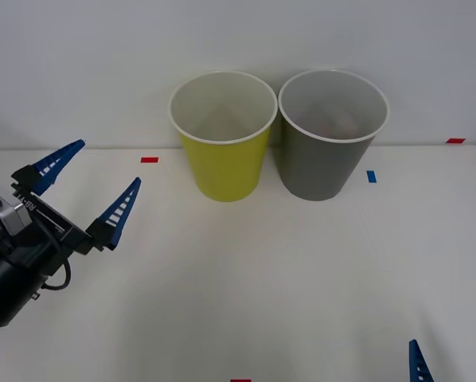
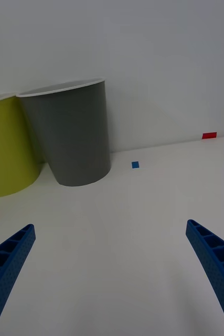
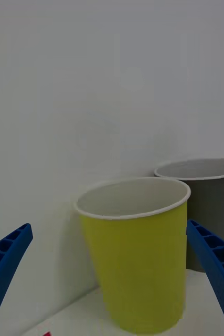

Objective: Put cans in the gray bin and PET bottles in the light green bin.

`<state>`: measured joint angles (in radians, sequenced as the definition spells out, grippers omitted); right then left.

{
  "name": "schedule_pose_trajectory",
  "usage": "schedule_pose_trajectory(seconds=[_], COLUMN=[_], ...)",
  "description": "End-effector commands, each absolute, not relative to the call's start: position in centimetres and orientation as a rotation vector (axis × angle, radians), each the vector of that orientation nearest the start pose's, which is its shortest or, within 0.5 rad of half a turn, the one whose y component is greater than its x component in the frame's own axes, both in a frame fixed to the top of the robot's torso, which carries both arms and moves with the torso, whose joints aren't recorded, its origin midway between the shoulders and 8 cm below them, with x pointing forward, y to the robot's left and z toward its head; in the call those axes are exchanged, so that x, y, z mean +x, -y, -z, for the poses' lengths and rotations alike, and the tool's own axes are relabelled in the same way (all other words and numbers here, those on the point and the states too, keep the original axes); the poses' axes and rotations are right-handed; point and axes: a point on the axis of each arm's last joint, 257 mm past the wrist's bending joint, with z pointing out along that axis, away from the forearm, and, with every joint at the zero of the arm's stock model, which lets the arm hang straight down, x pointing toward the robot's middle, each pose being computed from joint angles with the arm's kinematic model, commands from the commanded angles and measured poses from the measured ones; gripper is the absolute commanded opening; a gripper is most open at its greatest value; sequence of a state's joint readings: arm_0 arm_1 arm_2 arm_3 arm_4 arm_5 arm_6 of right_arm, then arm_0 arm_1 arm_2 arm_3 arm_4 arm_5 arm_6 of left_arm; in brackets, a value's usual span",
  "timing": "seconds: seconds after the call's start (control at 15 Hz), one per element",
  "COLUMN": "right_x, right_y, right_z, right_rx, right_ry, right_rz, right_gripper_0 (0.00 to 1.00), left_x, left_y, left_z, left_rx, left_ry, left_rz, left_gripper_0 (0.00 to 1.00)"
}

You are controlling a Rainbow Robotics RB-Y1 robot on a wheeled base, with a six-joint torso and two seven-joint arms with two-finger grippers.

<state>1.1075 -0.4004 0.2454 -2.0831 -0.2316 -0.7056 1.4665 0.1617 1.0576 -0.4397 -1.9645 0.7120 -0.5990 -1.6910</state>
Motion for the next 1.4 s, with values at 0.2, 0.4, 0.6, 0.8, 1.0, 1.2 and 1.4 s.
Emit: schedule_pose_trajectory(seconds=[0.2,0.4,0.6,0.8,1.0,1.2,1.4], right_x=[21.2,21.2,21.2,21.2,21.2,21.2,21.2], right_y=[27.1,27.1,27.1,27.1,27.1,27.1,27.1], right_z=[21.6,21.6,21.6,21.6,21.6,21.6,21.6], right_rx=[0.096,0.096,0.096,0.096,0.096,0.096,0.096], right_ry=[-1.496,-1.496,-1.496,-1.496,-1.496,-1.496,-1.496], right_rz=[-0.127,-0.127,-0.127,-0.127,-0.127,-0.127,-0.127], right_gripper_0=[1.00,1.00,1.00,1.00,1.00,1.00,1.00], left_x=[38.8,37.8,36.2,33.9,32.0,30.9,28.7], left_y=[-23.8,-25.6,-27.5,-28.9,-30.3,-31.9,-32.6], left_z=[10.8,13.3,15.6,18.4,20.4,22.4,24.5], left_rx=[0.432,0.345,0.296,0.252,0.232,0.236,0.220], left_ry=[-1.230,-1.309,-1.400,-1.478,-1.541,-1.487,-1.465], left_rz=[0.160,0.130,0.094,0.062,0.037,-0.048,-0.105], left_gripper_0=[1.00,1.00,1.00,1.00,1.00,1.00,1.00])
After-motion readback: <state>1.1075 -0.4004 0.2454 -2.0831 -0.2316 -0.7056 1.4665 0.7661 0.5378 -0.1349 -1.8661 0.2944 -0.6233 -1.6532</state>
